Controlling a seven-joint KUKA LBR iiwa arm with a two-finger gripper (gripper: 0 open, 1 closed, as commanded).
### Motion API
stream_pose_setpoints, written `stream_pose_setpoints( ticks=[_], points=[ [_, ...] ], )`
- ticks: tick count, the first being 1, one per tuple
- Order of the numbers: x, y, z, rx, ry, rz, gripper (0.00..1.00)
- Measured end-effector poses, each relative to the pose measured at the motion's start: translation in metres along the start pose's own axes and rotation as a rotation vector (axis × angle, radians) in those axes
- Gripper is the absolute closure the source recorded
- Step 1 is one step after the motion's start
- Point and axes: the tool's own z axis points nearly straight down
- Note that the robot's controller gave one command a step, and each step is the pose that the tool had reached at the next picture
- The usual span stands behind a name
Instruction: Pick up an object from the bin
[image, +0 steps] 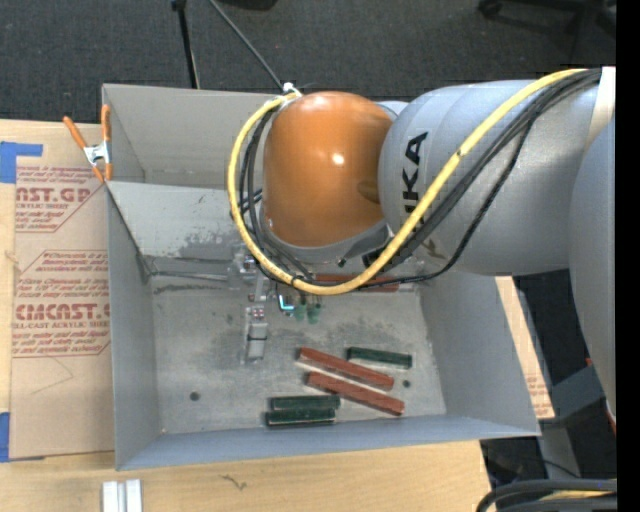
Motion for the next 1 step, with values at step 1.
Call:
stream_pose_setpoints(
  ticks=[1],
  points=[
    [0.0410,-0.0572,0.1679,-0.001,-0.017,-0.208,0.00]
  ],
)
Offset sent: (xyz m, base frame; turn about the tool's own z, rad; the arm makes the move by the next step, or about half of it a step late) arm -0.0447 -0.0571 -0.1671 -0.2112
